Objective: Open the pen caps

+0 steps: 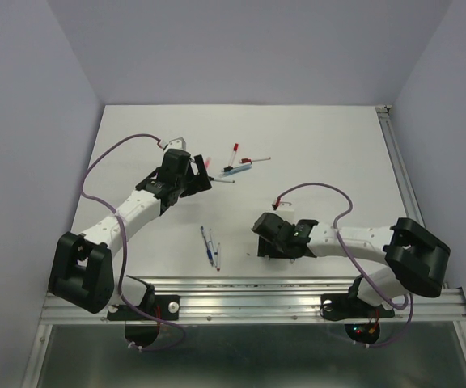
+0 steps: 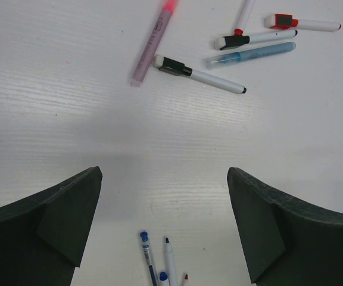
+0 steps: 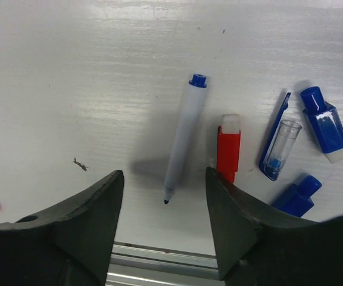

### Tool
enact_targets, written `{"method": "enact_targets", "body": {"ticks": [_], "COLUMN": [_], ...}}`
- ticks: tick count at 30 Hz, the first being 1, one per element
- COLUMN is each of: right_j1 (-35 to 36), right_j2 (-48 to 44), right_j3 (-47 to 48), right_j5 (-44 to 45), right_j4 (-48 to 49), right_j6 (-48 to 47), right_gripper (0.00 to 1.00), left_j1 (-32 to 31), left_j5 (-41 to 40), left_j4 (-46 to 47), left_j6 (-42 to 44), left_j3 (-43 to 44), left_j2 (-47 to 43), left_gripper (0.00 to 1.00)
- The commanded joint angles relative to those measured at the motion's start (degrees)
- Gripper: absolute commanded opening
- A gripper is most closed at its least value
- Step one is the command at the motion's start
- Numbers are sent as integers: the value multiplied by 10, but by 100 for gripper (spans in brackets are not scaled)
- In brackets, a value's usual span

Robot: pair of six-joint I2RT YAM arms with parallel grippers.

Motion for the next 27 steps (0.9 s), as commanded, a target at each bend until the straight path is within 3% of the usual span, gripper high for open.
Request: {"method": "enact_targets", "body": {"ticks": [1, 6, 13, 19, 27], "right_j1": [4, 4, 8, 45, 50], "right_j2": [25, 68, 119, 133, 177], "right_j3": [24, 60, 95, 113, 163], "right_j5": [24, 55, 39, -42, -85], "right_j4": [3, -17, -5, 109, 154], "right_j6": [19, 17, -3, -73, -74], "right_gripper": [58, 50, 15, 10, 11], "left_j1": [1, 1, 3, 6, 9], "left_j5": [-1, 3, -6, -2, 4], "left_j4": [13, 12, 7, 12, 19], "left_j6": [-2, -5, -9, -9, -8], "left_j3": [-7, -4, -6, -8, -14], "left_j2": [-24, -27, -39, -38, -32], "left_gripper": [99, 99, 99, 99, 99]}}
